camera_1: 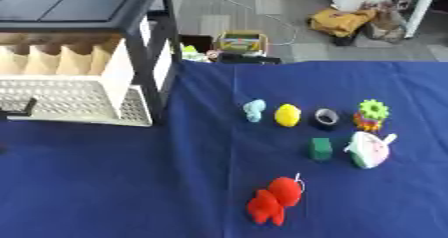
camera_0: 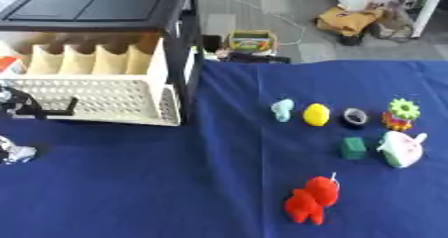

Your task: Pick up objects from table and place into drawer.

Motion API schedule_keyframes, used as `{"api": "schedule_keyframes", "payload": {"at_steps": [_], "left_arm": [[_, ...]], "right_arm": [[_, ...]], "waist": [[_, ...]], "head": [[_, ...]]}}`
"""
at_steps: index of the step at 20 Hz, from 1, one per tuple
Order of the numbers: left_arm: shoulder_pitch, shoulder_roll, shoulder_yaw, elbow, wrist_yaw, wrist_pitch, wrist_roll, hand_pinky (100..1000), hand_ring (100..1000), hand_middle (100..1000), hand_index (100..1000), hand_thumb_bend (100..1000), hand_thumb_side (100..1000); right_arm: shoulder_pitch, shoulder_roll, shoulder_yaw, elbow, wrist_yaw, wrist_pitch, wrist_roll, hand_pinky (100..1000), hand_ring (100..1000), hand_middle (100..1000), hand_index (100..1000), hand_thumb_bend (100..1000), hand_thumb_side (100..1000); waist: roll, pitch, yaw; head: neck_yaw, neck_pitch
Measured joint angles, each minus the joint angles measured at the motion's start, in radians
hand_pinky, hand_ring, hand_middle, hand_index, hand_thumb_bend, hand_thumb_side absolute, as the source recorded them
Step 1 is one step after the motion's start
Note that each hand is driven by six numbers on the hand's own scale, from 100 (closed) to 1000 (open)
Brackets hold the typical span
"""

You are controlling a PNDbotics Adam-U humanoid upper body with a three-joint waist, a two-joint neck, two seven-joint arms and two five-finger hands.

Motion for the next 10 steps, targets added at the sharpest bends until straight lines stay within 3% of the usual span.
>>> {"api": "schedule_keyframes", "payload": {"at_steps": [5,10], "left_arm": [[0.009,0.008,0.004,-0.012,-0.002,0.001,-0.001,100,100,100,773,355,463],[0.01,0.008,0.004,-0.019,-0.003,0.002,-0.003,100,100,100,870,350,466]], "right_arm": [[0.0,0.0,0.0,0.0,0.0,0.0,0.0,634,712,693,731,100,1000],[0.0,0.0,0.0,0.0,0.0,0.0,0.0,634,712,693,731,100,1000]], "waist": [[-0.001,0.0,0.002],[-0.003,0.0,0.003]], "head": [[0.0,0.0],[0.0,0.0]]}}
